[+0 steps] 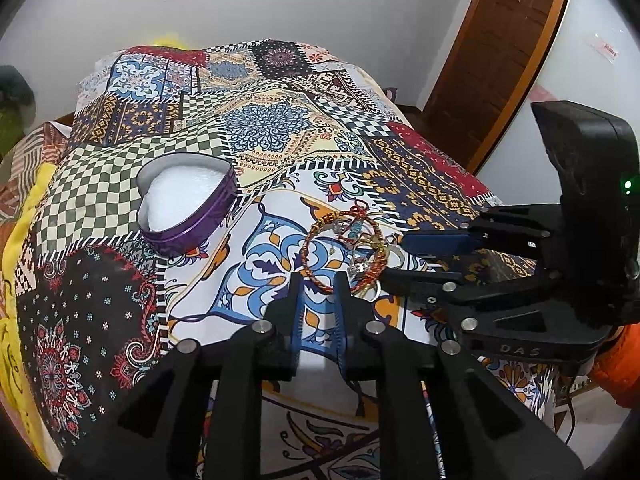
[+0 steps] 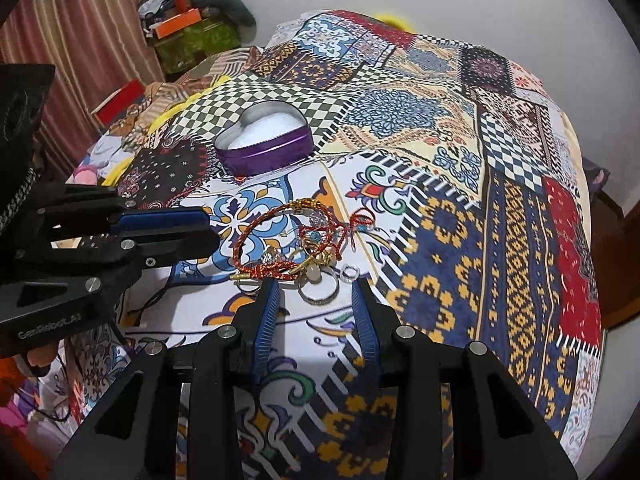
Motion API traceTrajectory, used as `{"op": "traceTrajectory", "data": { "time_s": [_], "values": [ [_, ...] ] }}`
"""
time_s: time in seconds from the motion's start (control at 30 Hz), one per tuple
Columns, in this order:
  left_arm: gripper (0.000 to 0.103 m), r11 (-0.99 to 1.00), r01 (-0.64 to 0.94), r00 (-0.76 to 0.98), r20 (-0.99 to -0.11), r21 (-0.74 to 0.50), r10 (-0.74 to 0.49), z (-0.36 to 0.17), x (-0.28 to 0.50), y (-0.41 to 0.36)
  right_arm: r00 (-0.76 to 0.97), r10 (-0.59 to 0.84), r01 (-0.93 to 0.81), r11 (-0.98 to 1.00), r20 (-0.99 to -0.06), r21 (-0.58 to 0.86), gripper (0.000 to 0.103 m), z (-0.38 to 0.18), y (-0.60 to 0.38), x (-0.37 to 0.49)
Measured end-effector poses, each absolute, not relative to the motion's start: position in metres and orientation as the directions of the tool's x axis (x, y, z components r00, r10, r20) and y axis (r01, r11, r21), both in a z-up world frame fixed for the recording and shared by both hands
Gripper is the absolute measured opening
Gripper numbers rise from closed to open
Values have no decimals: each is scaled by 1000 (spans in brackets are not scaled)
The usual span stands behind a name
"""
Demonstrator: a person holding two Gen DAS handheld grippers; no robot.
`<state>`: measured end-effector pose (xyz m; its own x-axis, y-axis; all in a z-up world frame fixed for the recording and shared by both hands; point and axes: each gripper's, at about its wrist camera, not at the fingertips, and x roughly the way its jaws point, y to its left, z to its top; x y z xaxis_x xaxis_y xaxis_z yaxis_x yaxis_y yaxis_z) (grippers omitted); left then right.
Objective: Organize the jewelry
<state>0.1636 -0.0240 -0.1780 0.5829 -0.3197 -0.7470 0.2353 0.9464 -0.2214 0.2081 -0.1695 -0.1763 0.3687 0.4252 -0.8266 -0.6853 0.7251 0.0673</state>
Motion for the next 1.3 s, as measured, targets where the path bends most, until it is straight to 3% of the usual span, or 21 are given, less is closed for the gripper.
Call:
{"op": "traceTrajectory", "data": {
  "time_s": [0.07, 0.13, 0.37, 0.5, 0.6, 1.07, 1.13, 1.23, 1.3],
  "values": [
    [14, 945, 234, 578, -749, -228, -324, -178, 167, -24, 371, 425, -691, 721, -826, 60, 32, -177, -167, 210],
    [14, 943, 231, 569, -753, -240, -331, -180, 171, -24, 373, 426, -694, 718, -824, 56, 20, -179, -166, 211],
    [14, 931, 249, 531, -767, -266, -361, -186, 182, -30, 371, 444, -683, 726, -816, 84, 20, -177, -174, 211],
    [27, 928, 263, 524, -769, -263, -366, -186, 183, -36, 382, 442, -663, 743, -812, 92, 20, -175, -185, 209],
    [28, 929, 266, 521, -773, -256, -362, -187, 185, -40, 390, 434, -652, 753, -812, 89, 20, -174, -191, 210],
    [27, 912, 242, 486, -772, -332, -410, -195, 203, -44, 400, 429, -652, 754, -810, 77, 20, -174, -203, 204],
    [21, 908, 253, 487, -767, -335, -419, -195, 202, -44, 405, 425, -649, 757, -809, 73, 20, -174, -204, 204],
    [19, 909, 261, 496, -763, -323, -414, -194, 201, -46, 389, 429, -642, 761, -815, 94, 22, -173, -203, 208],
    [14, 909, 270, 503, -759, -316, -413, -193, 199, -48, 380, 436, -641, 760, -816, 108, 30, -172, -201, 211]
  ]
}}
